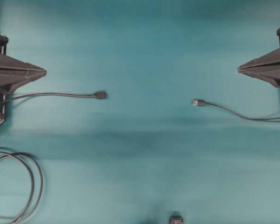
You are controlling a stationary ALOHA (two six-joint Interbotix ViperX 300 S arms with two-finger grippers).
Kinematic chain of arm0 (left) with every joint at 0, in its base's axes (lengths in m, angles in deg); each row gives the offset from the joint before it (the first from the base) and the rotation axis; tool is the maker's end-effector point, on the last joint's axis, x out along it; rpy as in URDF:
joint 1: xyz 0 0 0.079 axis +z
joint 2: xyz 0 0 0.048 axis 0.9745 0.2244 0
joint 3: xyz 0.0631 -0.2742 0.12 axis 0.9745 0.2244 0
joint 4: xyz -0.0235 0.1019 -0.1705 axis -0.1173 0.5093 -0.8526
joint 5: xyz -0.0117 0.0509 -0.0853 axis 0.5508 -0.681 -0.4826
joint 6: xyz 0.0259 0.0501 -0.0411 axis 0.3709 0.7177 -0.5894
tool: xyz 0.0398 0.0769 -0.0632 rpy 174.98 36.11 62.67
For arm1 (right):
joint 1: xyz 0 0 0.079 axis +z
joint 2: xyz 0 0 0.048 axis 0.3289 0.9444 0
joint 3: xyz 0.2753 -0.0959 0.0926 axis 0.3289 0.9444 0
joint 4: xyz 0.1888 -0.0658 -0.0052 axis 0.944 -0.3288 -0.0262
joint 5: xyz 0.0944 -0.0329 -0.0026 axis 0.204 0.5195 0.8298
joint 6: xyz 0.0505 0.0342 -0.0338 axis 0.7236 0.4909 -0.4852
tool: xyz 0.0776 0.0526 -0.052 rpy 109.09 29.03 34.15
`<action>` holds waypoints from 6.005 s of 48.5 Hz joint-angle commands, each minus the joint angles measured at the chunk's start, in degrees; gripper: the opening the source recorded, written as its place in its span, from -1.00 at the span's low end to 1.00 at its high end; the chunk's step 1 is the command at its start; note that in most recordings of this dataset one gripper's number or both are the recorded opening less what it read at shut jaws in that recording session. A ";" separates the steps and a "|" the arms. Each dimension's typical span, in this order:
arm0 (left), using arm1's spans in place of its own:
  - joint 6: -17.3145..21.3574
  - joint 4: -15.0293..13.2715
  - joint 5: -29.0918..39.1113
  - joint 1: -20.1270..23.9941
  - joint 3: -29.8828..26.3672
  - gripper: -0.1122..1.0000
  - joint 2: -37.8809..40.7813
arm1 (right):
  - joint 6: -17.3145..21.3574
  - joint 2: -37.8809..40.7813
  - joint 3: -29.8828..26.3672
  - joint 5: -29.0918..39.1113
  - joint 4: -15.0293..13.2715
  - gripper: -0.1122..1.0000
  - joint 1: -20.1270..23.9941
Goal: Insert the USB using both arms.
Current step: 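Open both grippers and move them toward the two cable ends, then lower both grippers around the cable ends near their connectors, then close left gripper on female socket, right gripper on male plug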
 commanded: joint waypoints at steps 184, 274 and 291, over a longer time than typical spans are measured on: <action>3.96 -0.70 21.80 2.55 -8.53 0.78 38.23 | 22.41 53.35 -16.79 31.99 -3.69 0.03 1.76; 8.96 -0.70 20.57 2.46 -13.97 0.75 51.33 | 22.68 55.55 -19.86 36.56 -3.69 -0.36 7.65; 9.05 -0.70 20.92 3.16 -14.15 0.49 53.00 | 22.59 55.37 -21.53 36.56 -3.69 -0.38 7.65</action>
